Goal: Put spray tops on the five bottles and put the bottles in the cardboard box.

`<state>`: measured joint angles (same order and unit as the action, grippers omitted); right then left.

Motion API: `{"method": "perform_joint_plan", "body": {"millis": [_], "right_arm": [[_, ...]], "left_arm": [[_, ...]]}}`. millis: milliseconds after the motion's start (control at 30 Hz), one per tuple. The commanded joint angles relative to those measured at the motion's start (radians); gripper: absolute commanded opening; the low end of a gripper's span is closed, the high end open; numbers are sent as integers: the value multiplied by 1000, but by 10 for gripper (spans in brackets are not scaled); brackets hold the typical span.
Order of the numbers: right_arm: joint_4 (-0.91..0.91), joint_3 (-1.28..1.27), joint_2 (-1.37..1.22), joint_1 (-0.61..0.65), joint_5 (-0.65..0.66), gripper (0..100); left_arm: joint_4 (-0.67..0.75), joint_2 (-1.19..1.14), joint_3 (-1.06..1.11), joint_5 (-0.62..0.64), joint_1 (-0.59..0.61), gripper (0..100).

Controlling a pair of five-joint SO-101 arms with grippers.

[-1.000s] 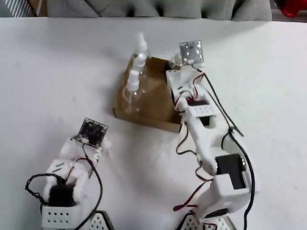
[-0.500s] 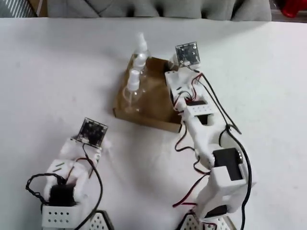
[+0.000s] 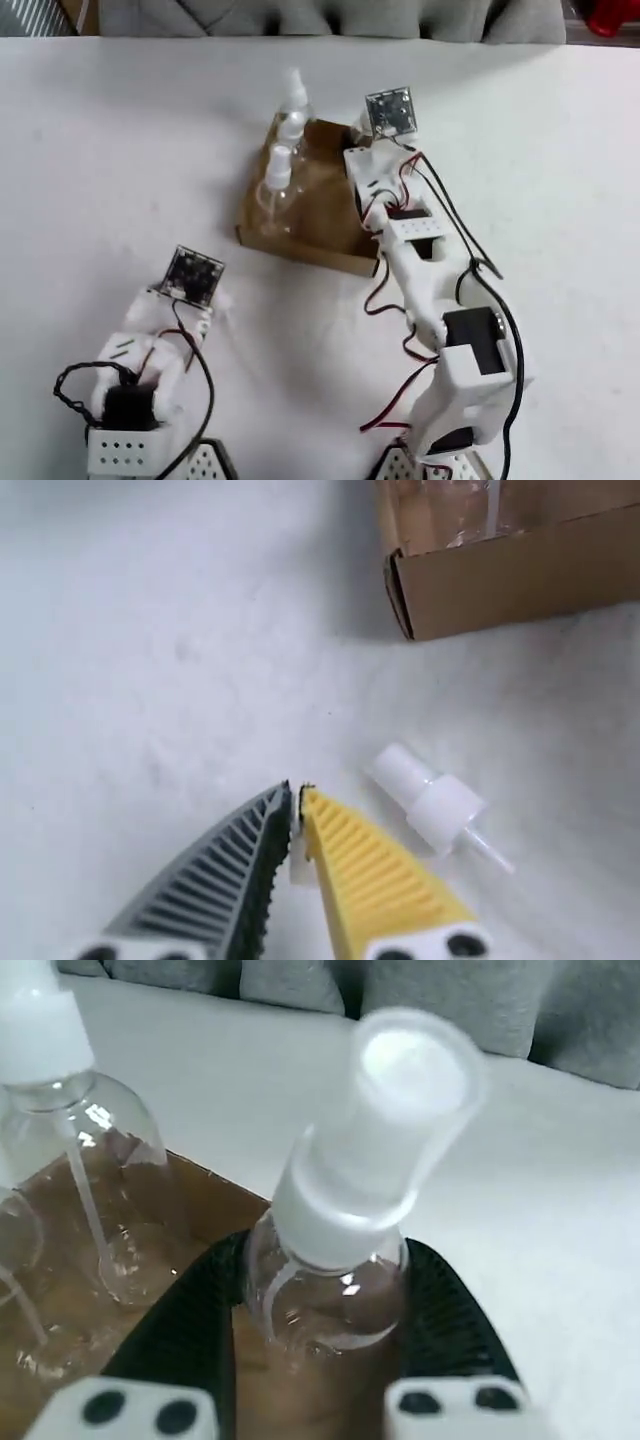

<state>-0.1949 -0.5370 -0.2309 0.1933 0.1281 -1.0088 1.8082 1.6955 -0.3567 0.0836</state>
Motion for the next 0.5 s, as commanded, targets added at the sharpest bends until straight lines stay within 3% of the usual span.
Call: {"method": "perform_joint_plan", "body": {"millis": [0, 167, 467], "right_arm": [[-12, 26, 2, 1, 12, 19], [-8, 23, 2, 16, 12, 22], [-5, 21, 1, 16, 12, 142]], "left_arm": [[2, 18, -2, -8, 8, 24], [2, 18, -2, -8, 8, 24], [2, 18, -2, -8, 8, 24]]}}
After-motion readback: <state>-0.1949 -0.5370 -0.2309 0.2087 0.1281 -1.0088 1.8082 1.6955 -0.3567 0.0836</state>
